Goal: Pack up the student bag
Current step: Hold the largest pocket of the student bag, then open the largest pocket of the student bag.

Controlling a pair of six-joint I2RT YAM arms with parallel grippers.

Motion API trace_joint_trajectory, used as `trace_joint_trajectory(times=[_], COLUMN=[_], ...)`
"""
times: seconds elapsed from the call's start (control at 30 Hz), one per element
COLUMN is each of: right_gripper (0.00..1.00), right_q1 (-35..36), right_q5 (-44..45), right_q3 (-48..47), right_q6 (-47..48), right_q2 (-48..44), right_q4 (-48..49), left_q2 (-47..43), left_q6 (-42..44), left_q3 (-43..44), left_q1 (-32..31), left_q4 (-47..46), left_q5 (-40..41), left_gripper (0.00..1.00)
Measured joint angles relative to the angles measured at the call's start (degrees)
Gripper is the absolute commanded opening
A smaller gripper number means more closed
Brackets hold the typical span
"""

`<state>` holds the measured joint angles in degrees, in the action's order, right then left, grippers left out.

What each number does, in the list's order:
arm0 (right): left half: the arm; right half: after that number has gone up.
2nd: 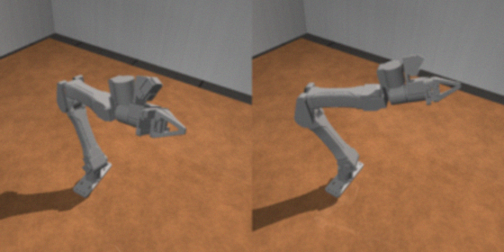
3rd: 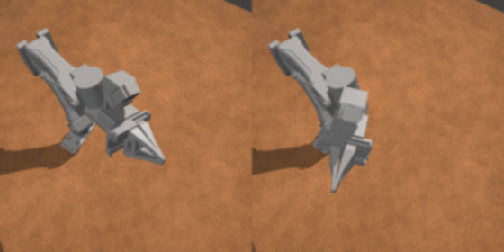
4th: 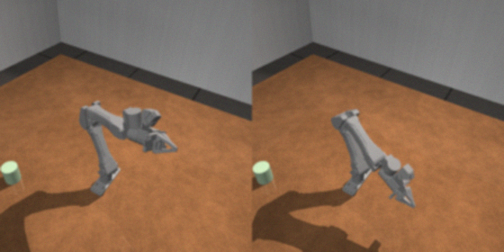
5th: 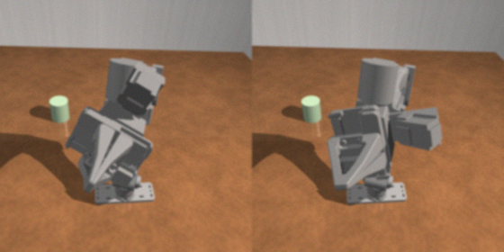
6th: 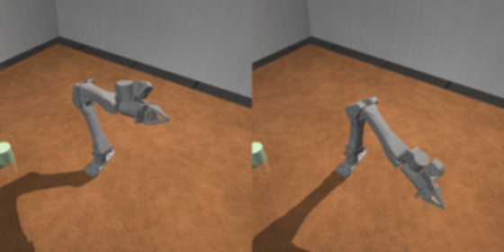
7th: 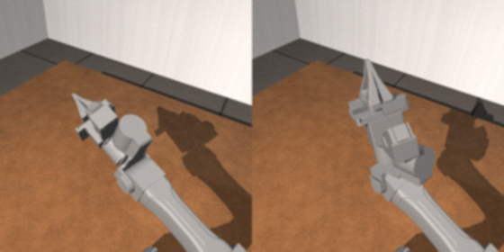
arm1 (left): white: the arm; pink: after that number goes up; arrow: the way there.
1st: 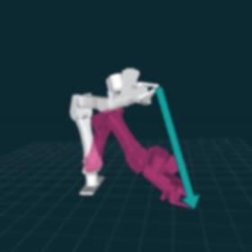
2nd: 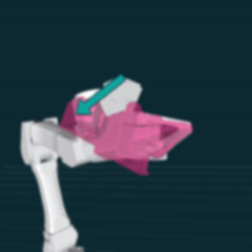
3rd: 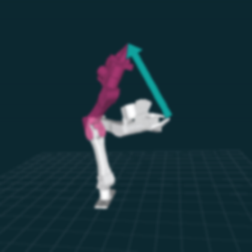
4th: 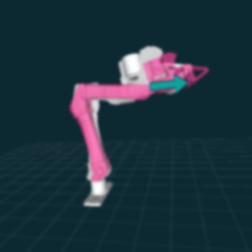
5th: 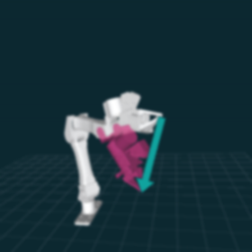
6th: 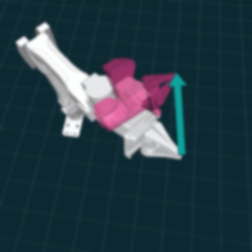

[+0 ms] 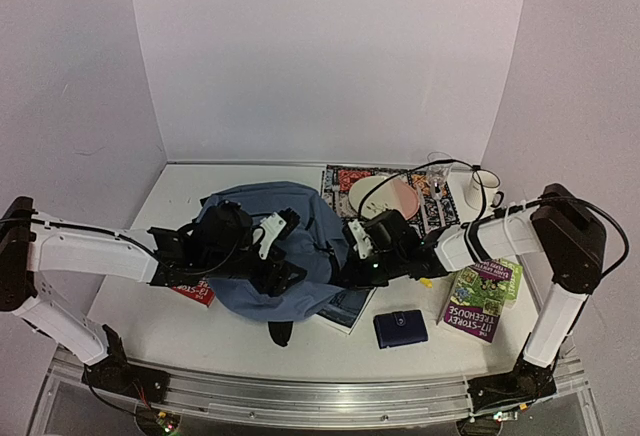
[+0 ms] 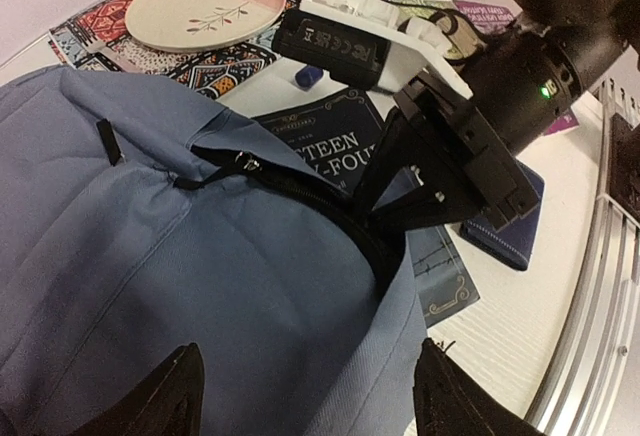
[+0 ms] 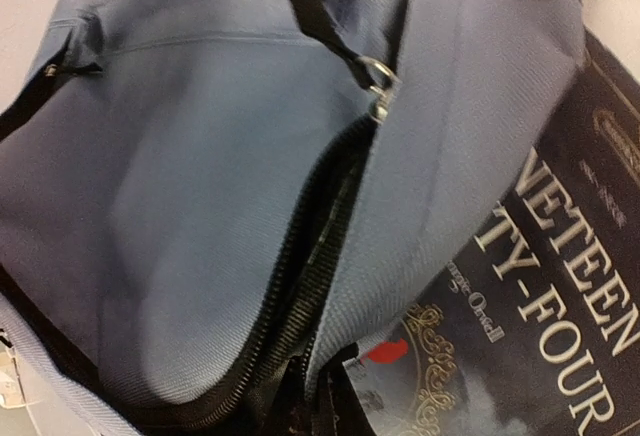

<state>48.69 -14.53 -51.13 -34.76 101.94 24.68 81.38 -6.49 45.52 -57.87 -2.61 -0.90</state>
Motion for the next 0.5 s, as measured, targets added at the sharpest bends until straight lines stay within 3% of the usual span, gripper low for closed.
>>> trace_joint_trajectory(times=[0.3,0.5], right_gripper=[0.0,0.0], right_q1=[0.0,0.0], right_q5=[-0.9,-2.1], right_q3=[-2.7,-3.3], right_q6=[3.4,3.7], right_q2=[-2.2,-2.2], right_q4=[4.4,5.8], left_q2=[9.0,13.9], left_q6=[-5.9,-9.8], left_q3=[10.1,13.3], left_q1=[0.0,0.6], left_q4=[1.3,3.0], left_q5=[0.7,-0.3], left_gripper=[0.7,0.56])
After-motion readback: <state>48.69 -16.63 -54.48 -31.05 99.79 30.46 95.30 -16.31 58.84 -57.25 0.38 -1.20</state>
